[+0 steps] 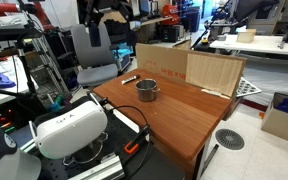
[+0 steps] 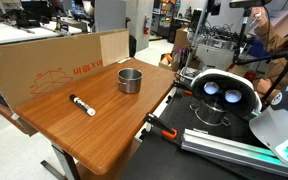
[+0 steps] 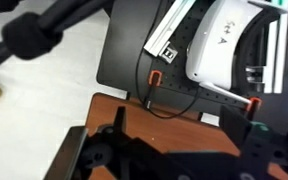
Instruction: Pick up the black pen and place it in the silver cup.
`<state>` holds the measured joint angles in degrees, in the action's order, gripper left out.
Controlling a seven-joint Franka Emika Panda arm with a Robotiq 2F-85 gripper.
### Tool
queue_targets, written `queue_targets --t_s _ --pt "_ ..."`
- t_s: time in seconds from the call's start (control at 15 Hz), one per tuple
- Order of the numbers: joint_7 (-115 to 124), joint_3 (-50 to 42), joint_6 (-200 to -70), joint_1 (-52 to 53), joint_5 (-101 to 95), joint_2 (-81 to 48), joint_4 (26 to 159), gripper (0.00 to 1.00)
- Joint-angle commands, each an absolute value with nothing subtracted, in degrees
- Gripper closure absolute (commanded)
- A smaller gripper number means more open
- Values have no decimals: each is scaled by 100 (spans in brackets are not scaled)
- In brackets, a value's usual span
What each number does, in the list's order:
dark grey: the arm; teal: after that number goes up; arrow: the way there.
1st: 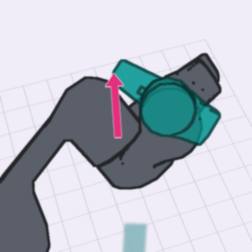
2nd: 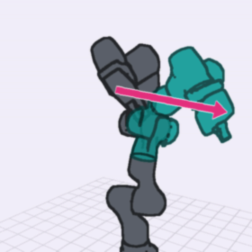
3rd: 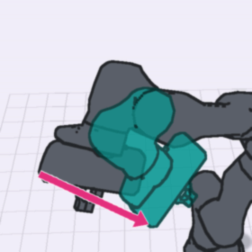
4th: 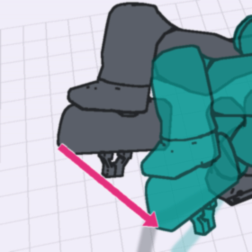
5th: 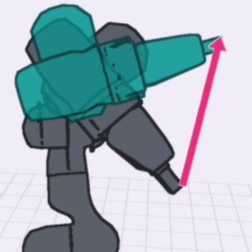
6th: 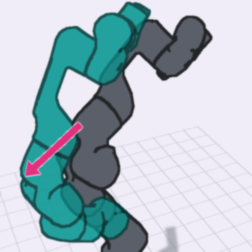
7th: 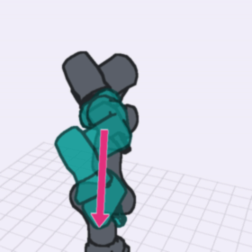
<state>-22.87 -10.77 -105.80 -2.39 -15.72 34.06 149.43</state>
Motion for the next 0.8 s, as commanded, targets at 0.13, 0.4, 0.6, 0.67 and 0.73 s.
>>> queue_targets --t_s 0.13,0.4,0.6,0.67,0.73 --pt "-2217 -845 -10762 98 -1197 3123 14790 0" --pt "-1961 -591 -11144 247 -1068 2789 14667 0" --pt "-1882 -392 -11236 356 -1026 2363 14442 0" --pt "-1878 -339 -11262 392 -992 2243 14376 0" --pt "-1874 -273 -11288 429 -975 2097 14286 0"
